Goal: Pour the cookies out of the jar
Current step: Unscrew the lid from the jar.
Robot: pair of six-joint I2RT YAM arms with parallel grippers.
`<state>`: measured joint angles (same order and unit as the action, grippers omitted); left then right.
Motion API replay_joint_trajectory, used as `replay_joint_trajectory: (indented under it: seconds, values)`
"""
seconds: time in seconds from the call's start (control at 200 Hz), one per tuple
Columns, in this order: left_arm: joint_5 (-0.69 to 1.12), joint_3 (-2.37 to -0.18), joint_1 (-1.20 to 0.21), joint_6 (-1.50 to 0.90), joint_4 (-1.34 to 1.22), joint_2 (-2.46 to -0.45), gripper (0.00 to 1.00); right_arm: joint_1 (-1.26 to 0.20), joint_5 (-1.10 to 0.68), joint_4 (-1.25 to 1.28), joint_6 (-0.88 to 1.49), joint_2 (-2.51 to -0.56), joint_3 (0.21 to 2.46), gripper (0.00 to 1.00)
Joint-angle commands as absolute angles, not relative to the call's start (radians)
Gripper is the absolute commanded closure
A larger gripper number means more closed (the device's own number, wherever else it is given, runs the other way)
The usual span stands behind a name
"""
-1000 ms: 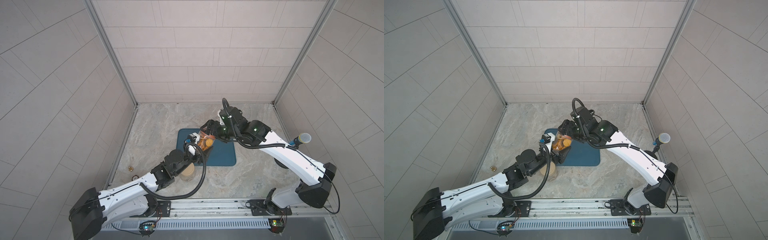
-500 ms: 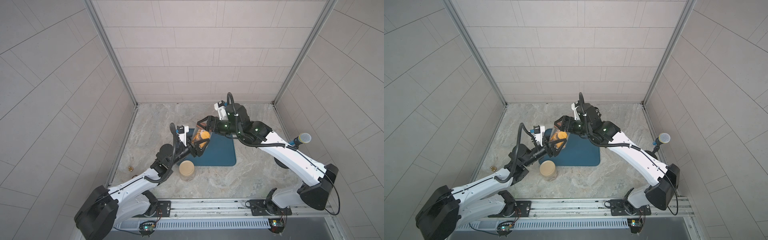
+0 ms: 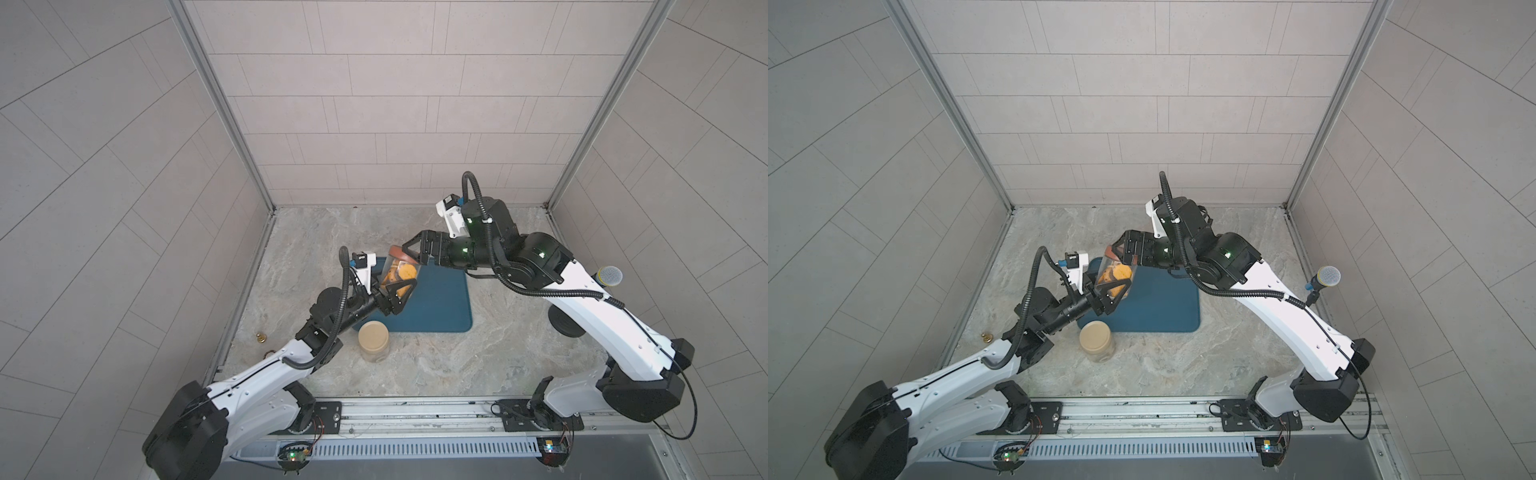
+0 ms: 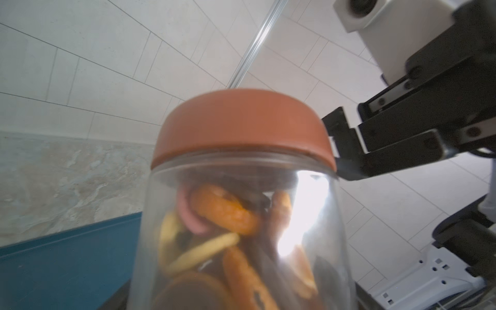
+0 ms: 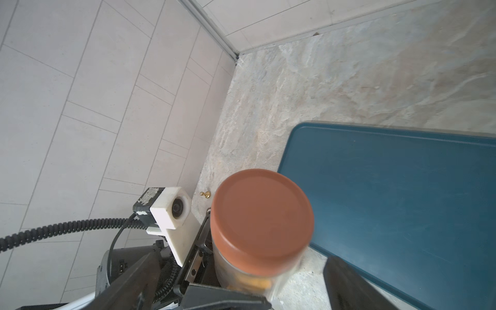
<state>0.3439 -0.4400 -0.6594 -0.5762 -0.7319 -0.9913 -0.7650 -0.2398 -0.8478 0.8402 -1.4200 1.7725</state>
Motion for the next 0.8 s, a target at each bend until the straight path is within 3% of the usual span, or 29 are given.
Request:
replay_joint_trajectory:
  seconds: [0.0, 0.255, 0.791]
  values:
    - [0.266, -0.466, -0.67, -0.456, -0.759, -0.906, 1.0, -0.786, -0.129, -1.021, 0.867, -1.452, 1.858, 0.0]
    - [0.153, -0.502, -0.772, -0.239, -0.596, -0.847, 1.0, -0.86, -0.11, -0.974, 0.973, -1.515, 1.877, 0.0]
    - [0.029, -0.503, -0.846, -0.17, -0.611, -0.833, 1.0, -0.869, -0.068, -0.877, 1.111, -1.498, 1.746, 0.0]
